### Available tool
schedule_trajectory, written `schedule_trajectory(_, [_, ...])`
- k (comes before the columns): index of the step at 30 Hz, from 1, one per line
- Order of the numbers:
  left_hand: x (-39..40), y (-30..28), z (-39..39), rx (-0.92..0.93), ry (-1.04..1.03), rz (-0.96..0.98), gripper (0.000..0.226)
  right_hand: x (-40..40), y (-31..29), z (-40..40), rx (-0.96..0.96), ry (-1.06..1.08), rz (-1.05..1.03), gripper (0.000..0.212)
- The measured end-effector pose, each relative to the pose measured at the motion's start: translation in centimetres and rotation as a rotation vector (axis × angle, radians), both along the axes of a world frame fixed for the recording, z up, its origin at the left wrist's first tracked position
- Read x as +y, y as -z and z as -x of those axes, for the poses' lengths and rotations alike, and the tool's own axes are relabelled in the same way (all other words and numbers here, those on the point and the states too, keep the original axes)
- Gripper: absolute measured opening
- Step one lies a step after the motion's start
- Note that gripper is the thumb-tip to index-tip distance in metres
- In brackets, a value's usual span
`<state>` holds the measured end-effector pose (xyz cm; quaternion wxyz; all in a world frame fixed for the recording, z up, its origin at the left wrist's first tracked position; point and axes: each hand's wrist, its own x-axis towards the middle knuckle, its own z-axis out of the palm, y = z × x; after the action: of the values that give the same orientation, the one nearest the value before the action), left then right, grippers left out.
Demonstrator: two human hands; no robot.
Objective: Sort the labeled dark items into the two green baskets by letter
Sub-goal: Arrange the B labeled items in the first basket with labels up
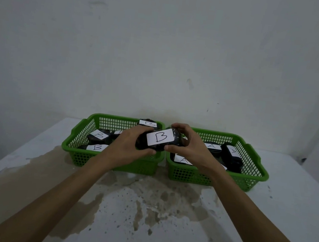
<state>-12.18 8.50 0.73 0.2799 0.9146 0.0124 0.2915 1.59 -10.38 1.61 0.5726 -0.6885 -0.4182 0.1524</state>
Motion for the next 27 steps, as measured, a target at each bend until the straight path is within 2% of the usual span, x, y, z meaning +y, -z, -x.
schedule_trajectory(9, [1.1,0.5,-0.5,-0.017,0.004,-0.041,0.069,0.7,0.0,-0.3,-0.151,0.014,0.083,0.068])
schedule_trajectory(11, [2.0,0.8,-0.7,0.013,-0.007,-0.059,0.07,1.6,-0.1,-0.4,-0.293,0.037,0.15,0.071])
schedule_trajectory(14, [4.2,0.9,-0.9,0.115,-0.036,-0.099,0.071,4.2,0.0,-0.8,-0.656,0.07,0.336,0.073])
schedule_trajectory(17, [6.6,1.5,-1.7,0.281,-0.082,-0.142,0.067,7.9,0.6,-1.4,-0.861,0.062,0.55,0.062])
schedule_trajectory(21, [9.1,3.1,-3.5,0.516,-0.066,-0.162,0.057,12.7,2.2,-2.6,-0.92,-0.022,0.779,0.052])
schedule_trajectory(24, [10.6,3.7,-4.6,0.63,-0.077,-0.161,0.073,15.0,3.7,-3.6,-0.857,-0.087,0.886,0.043])
schedule_trajectory(27, [11.6,4.3,-4.9,0.633,-0.118,-0.182,0.084,15.9,4.8,-3.9,-0.848,-0.091,0.906,0.043])
